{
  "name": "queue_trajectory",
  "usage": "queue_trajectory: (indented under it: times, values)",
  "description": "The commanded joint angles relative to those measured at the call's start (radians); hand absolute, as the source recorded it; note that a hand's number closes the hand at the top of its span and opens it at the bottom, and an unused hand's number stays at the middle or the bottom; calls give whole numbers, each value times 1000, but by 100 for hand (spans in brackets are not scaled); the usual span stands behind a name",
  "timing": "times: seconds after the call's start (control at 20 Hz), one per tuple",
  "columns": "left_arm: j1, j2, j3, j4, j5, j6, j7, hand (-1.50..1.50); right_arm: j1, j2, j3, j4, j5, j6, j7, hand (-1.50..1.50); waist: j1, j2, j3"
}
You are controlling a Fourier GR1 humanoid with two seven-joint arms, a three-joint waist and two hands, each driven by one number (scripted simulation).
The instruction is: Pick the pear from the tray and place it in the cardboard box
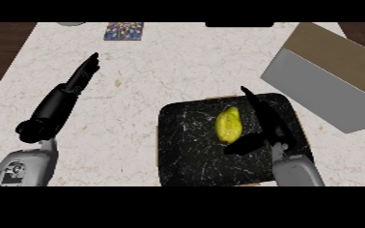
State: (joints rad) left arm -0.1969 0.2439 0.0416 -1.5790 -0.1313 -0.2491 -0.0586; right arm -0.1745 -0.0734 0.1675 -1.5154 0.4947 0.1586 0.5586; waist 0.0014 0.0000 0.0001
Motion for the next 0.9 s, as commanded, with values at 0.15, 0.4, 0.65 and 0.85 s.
queue_trajectory:
  times: [0.15,0.4,0.65,0.85]
  values:
    - [-40,-35,1,57,-38,11,-9,0,64,-5,-11,51,-4,-11,-156,-150,-3,0,0]
    - [-42,21,49,69,-6,-42,-34,0,13,54,54,165,143,-190,-287,150,1,1,0]
    - [-43,9,60,33,9,-56,11,0,-61,42,8,93,165,-189,-216,150,-1,0,0]
    - [3,-47,10,18,-38,-16,-11,0,-59,48,21,83,234,-260,-238,150,-1,-1,0]
